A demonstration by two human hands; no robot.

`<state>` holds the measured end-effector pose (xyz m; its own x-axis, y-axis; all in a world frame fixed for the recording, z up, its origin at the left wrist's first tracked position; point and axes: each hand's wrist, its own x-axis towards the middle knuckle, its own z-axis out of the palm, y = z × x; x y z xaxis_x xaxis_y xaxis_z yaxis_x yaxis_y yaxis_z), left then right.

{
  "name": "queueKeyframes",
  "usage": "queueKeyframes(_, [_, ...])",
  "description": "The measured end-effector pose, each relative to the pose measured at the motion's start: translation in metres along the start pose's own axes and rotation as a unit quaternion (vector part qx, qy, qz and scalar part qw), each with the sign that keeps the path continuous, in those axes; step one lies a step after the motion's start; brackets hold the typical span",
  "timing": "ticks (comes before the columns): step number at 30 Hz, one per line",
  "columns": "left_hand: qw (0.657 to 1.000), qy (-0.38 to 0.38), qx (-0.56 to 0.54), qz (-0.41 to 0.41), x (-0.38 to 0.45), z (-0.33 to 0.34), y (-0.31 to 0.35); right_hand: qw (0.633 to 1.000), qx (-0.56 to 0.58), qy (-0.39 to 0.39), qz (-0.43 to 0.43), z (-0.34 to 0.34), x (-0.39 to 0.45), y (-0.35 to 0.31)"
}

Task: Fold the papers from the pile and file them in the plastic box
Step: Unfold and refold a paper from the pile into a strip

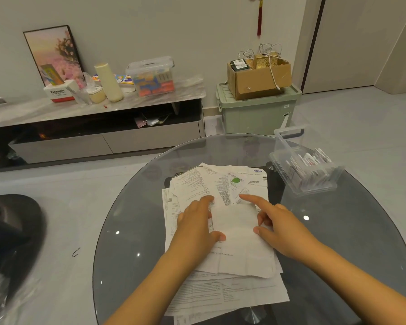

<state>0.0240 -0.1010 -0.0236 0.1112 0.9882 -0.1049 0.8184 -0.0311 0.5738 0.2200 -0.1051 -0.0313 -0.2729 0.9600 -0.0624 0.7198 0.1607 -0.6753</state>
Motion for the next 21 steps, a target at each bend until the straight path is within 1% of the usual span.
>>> queueKeyframes(4, [1.000,0.022,-0.005,0.009,0.000,0.001,0.000,1.000,-0.006,0.027,-0.010,0.000,-0.003,0.002])
queueKeyframes(8, [0.997,0.060,0.001,0.049,-0.003,-0.001,0.002,0.998,0.015,0.052,-0.016,-0.003,-0.007,-0.001])
queueKeyframes(10, [0.995,0.056,0.008,0.085,-0.003,-0.001,0.002,0.996,0.044,0.072,-0.019,-0.003,-0.009,-0.003])
queueKeyframes(12, [0.992,0.028,0.018,0.121,-0.005,0.001,0.001,0.995,0.065,0.078,-0.008,-0.003,-0.011,-0.004])
queueKeyframes(16, [0.980,-0.020,0.072,0.186,-0.012,0.007,0.000,0.994,0.097,0.035,0.029,-0.004,-0.015,-0.008])
queueKeyframes(21, [0.973,-0.040,0.117,0.196,-0.015,0.009,0.001,0.982,0.180,-0.037,0.044,-0.010,-0.022,-0.016])
